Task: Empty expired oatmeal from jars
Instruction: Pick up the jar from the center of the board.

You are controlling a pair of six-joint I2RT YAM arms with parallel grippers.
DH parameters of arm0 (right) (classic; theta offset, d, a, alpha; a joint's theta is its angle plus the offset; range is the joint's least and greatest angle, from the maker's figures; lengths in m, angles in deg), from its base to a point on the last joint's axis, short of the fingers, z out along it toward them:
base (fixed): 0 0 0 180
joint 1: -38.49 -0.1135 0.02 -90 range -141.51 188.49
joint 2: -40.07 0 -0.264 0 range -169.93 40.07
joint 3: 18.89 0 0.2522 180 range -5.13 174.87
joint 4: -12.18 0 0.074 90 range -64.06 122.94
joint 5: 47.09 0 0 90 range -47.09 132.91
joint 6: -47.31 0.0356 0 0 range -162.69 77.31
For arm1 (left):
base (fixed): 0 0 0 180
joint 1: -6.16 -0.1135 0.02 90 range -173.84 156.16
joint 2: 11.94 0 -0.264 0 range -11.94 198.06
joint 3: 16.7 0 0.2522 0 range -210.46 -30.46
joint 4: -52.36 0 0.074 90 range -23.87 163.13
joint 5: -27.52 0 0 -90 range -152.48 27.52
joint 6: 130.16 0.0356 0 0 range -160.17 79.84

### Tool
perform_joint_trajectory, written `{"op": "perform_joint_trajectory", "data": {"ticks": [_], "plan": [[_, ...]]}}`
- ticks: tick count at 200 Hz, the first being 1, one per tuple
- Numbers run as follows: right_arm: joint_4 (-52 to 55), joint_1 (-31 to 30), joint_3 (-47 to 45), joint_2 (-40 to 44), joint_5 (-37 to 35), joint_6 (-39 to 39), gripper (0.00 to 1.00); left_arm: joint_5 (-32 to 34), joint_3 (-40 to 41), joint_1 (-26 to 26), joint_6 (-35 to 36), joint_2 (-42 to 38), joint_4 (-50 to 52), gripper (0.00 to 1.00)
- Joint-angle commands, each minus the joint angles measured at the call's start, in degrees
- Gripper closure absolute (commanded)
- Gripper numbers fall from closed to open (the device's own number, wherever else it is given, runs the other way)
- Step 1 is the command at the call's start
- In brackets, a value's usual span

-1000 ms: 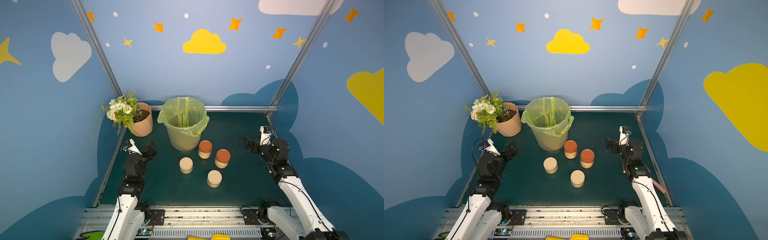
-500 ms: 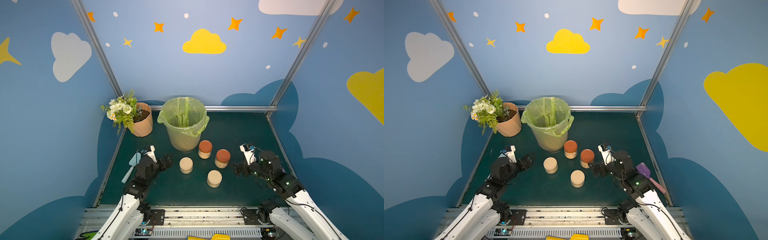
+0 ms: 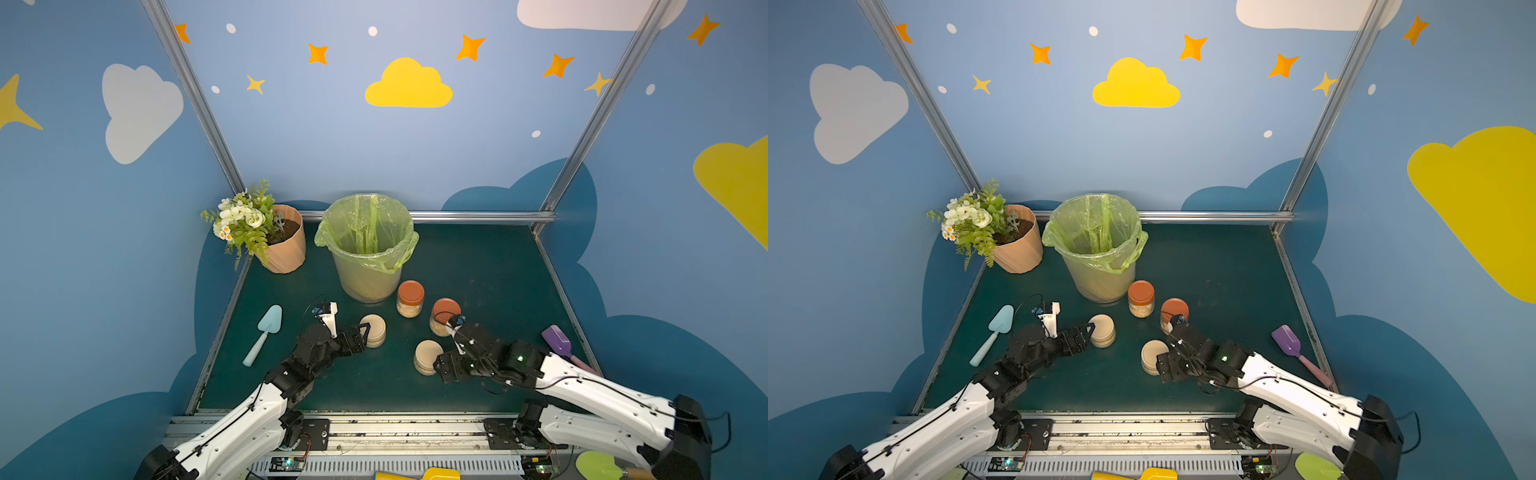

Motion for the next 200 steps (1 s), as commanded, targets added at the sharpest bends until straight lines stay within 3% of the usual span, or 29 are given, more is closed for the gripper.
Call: {"op": "perform_joint_trajectory", "data": {"ticks": [1, 117, 200], "plan": [[-2.4, -1.9, 3.4, -3.2, -3.7, 4.8, 0.03, 1.8, 0.7, 0.6, 0.3, -1.0, -1.6, 0.0], [-4.6, -2.6, 10.2, -20.1, -3.0, 2.6, 0.03, 5.1, 5.8, 0.9, -0.5, -12.6, 2.0, 0.0], [-3.1, -2.6, 11.8, -24.9, -4.0, 2.4, 0.03, 4.1, 5.9, 0.9, 0.2, -12.5, 1.0, 0.0]]}}
